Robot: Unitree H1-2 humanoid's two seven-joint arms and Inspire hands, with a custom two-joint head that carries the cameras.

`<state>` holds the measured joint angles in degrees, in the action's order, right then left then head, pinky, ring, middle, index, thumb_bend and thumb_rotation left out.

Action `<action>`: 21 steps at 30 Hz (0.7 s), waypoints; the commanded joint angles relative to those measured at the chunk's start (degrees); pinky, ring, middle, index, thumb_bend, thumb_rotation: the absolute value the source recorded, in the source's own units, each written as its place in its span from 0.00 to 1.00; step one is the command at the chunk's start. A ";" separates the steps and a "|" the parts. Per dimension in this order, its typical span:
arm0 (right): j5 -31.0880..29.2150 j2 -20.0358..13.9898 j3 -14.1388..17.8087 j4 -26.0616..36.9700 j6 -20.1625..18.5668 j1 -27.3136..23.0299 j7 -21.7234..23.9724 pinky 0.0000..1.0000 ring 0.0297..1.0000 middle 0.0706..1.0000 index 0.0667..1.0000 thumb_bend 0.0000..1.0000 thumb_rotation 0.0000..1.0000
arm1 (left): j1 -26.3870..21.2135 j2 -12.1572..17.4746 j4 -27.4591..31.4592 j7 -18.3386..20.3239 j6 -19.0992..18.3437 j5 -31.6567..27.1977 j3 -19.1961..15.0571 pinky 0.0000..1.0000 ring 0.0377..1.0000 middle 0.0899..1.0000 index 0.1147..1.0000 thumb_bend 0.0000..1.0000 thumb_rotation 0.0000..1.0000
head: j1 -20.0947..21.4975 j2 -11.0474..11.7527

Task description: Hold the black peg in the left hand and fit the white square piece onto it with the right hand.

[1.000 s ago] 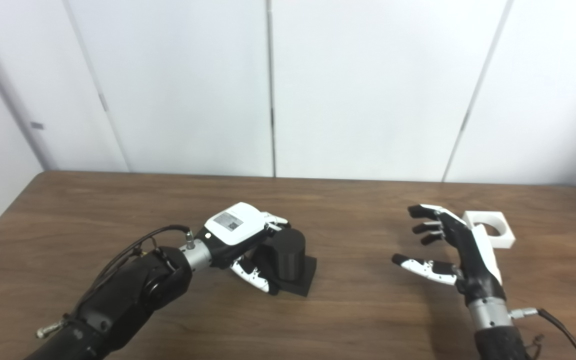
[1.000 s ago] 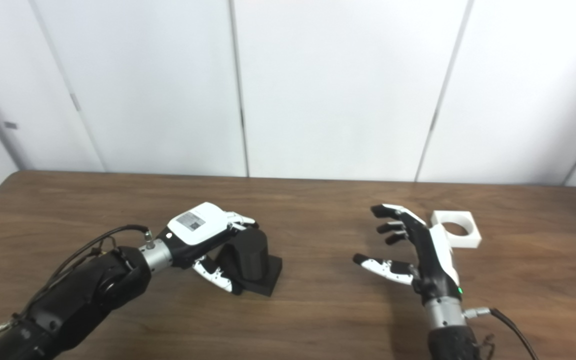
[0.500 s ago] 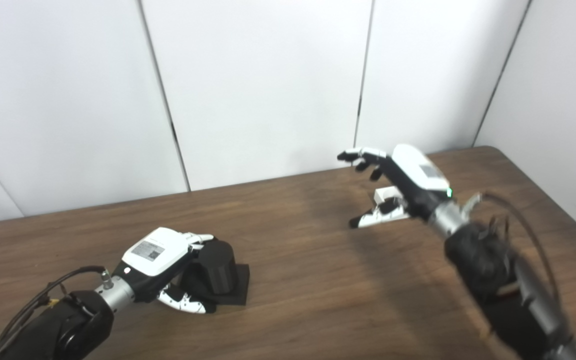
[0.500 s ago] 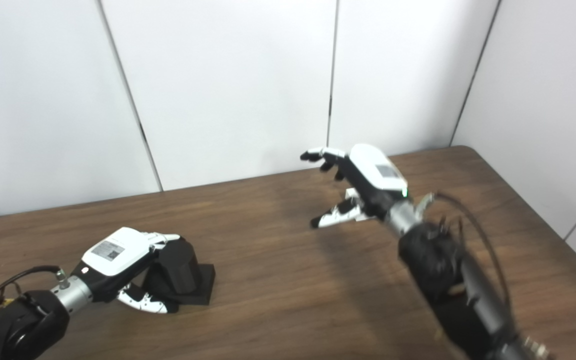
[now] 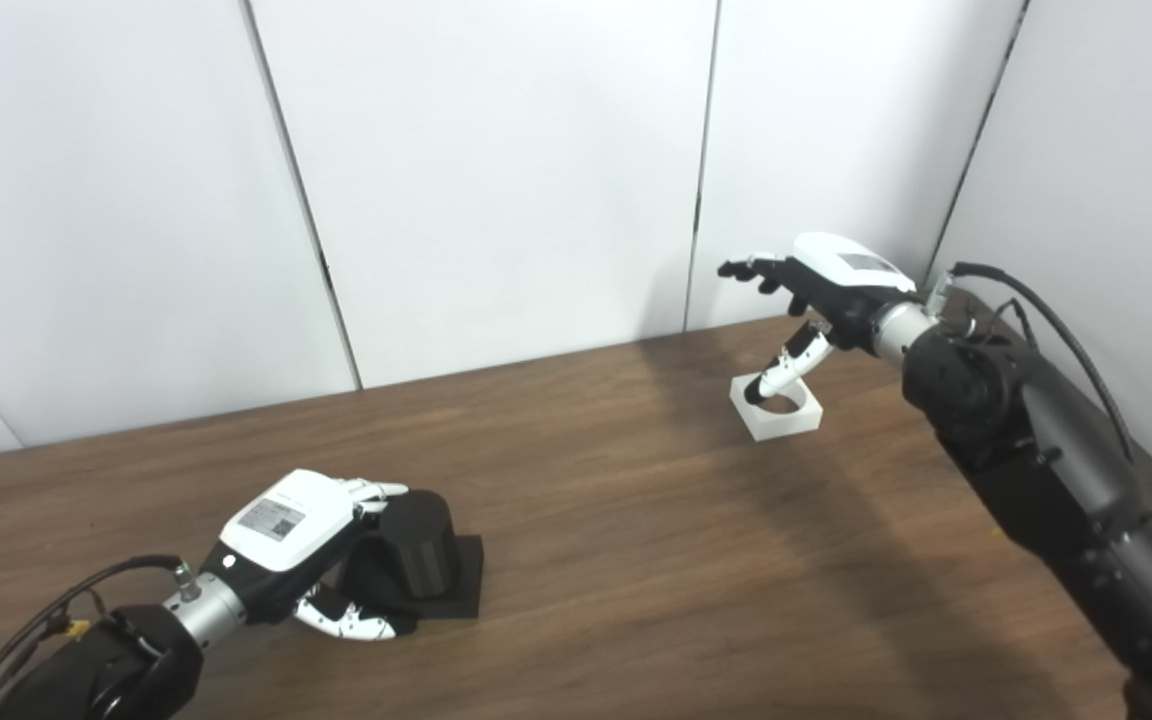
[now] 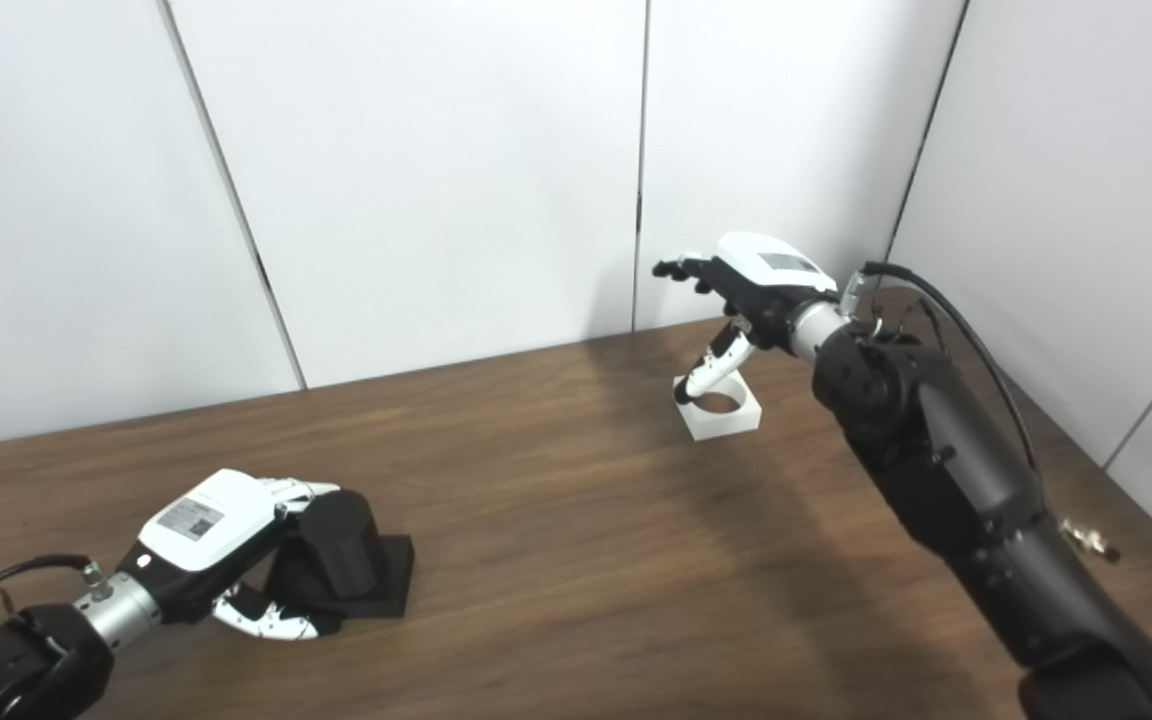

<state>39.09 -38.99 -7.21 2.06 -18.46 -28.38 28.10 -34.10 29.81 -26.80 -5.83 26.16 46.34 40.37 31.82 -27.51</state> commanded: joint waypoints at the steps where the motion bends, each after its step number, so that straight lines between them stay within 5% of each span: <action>1: 1.48 -3.12 -0.61 -0.51 -1.88 -4.36 2.56 0.74 0.89 0.92 0.88 0.87 0.27 | 3.87 1.90 -4.00 4.17 0.73 4.90 4.36 0.69 0.78 0.83 0.54 0.96 0.11 | 0.06 0.02; 6: 3.11 -4.66 -4.47 -5.08 -3.95 -7.31 7.37 0.80 0.93 0.96 0.90 0.99 0.30 | 3.40 2.49 -5.51 1.29 0.75 3.42 6.16 0.68 0.78 0.84 0.54 0.95 0.12 | 0.01 -0.08; 21: 5.72 -3.46 -10.82 -16.65 -3.04 -9.67 5.98 0.69 0.90 0.94 0.89 1.00 0.28 | 2.96 3.27 -5.36 0.81 0.74 1.09 7.87 0.70 0.78 0.84 0.55 0.95 0.11 | -0.55 -0.73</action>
<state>44.27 -41.56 -18.57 -15.19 -22.06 -34.79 35.86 -35.07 31.17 -29.76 -11.27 27.13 43.00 44.71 31.20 -28.21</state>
